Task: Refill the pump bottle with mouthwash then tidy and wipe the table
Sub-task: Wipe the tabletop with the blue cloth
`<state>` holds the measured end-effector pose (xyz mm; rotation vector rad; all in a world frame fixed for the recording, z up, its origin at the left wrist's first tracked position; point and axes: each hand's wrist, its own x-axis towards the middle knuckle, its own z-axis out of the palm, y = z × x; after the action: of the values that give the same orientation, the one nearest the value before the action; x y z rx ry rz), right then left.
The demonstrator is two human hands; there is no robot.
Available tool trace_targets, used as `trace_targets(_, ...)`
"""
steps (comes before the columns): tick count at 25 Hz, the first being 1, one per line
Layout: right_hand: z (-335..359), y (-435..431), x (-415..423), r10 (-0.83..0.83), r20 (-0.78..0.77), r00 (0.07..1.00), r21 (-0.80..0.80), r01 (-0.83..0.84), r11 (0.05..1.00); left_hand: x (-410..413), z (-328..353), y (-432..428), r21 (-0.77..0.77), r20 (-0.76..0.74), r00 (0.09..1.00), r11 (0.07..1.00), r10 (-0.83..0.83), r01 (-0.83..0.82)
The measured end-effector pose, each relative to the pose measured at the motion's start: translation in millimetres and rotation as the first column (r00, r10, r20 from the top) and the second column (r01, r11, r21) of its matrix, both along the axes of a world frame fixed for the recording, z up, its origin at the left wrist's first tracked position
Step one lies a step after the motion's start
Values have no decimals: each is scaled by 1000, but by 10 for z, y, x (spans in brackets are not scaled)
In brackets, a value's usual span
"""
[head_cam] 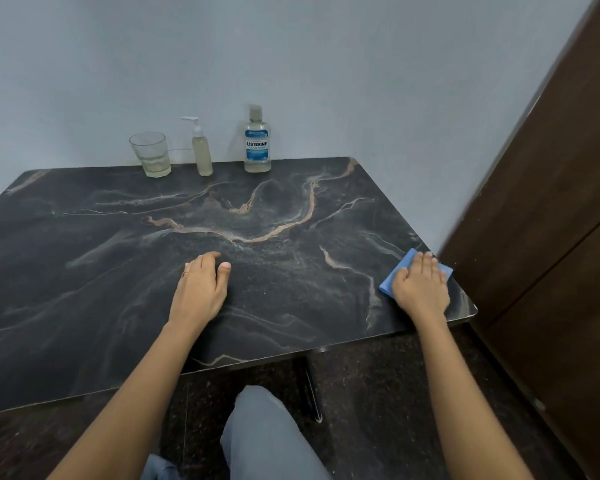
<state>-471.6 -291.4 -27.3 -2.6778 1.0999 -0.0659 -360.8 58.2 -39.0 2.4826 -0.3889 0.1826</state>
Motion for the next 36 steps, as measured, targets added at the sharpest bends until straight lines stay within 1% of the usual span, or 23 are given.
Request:
trace_targets(2,3,415,-124,-3,-29,1000,-18,2,1000,5,7,89,-12,-2,1000,1000,12,-12)
trace_targets(3,9,663,-127,52,-30,998,-29,-53,998,21,1,139,-19,-5,1000,1000,20,-20)
trace_targets(5,4,1253,-49,268,-11,963,-55,-268,962,73,-7,268,-34,-13,999,998,50,-50)
trace_targets(6,-9,1587,5,399,10,917,-67,-397,915,104,1,345,-40,-15,998,997,67,-67)
trace_targets(7,-32,1921,61,523,35,851,-77,-520,851,132,13,426,-48,-15,996,995,85,-85)
trace_targets(9,-77,2552,246,731,82,677,-70,-728,682,197,40,657,-78,-12,990,987,139,-139)
trace_targets(10,-96,2817,378,807,98,582,-59,-806,588,234,47,801,-86,-9,984,981,175,-175)
trace_targets(12,-112,3197,729,899,123,420,-41,-903,428,322,38,1117,-56,8,968,967,250,-250)
trace_targets(13,-110,3317,938,922,127,365,-40,-927,372,370,24,1261,-32,16,959,959,282,-281)
trace_targets(14,-110,3405,1154,935,124,331,-38,-941,338,419,6,1383,-12,18,951,951,308,-308)
trace_targets(15,-116,3457,1364,941,116,319,-33,-945,324,464,-17,1469,1,17,945,945,327,-327)
trace_targets(17,-125,3502,1751,940,97,327,-19,-944,330,572,-63,1550,31,12,937,936,349,-350)
trace_targets(20,-118,3448,2238,920,93,381,-1,-924,383,748,-81,1515,77,11,936,933,351,-351)
trace_targets(23,-79,3237,2609,875,108,472,12,-881,474,897,-55,1423,100,8,945,941,326,-325)
trace_targets(27,-44,2731,2930,793,101,601,10,-798,603,966,-112,1389,85,2,954,951,299,-298)
trace_targets(32,7,1828,2898,670,56,740,-40,-669,742,934,-130,1402,25,13,957,956,291,-291)
trace_targets(36,-11,1264,2492,484,50,874,-36,-483,875,883,-91,1405,-11,12,955,955,297,-297)
